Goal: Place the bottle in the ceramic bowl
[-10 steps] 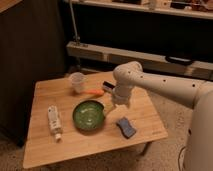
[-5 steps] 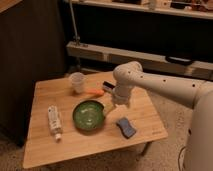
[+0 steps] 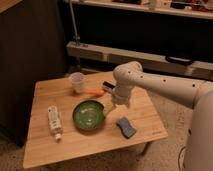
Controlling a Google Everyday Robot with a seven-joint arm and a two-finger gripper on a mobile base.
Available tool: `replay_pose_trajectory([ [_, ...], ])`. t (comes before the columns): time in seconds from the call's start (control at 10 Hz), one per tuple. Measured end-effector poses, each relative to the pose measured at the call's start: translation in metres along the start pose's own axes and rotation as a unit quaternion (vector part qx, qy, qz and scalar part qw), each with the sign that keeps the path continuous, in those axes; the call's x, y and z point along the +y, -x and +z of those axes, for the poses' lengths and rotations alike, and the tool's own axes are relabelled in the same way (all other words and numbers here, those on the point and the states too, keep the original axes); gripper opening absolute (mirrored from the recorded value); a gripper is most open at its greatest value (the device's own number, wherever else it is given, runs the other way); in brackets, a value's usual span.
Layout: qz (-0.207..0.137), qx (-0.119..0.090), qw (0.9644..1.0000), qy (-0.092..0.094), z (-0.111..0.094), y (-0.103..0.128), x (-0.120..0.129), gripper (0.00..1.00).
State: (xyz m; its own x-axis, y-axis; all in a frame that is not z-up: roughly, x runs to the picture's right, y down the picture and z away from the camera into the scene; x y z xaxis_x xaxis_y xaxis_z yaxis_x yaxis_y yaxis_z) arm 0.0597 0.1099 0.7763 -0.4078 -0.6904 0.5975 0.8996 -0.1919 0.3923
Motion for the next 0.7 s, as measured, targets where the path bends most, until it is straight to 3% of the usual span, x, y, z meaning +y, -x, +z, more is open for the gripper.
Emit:
replay_pose_trajectory([
  [0.6,-0.003,0.001,1.0000,-0.001,-0.0007,-0.0003,-0.0007,0.80],
  [0.7,-0.017,0.012,0.9998,-0.004,-0.0043,-0.0035,-0.0050,0.80],
])
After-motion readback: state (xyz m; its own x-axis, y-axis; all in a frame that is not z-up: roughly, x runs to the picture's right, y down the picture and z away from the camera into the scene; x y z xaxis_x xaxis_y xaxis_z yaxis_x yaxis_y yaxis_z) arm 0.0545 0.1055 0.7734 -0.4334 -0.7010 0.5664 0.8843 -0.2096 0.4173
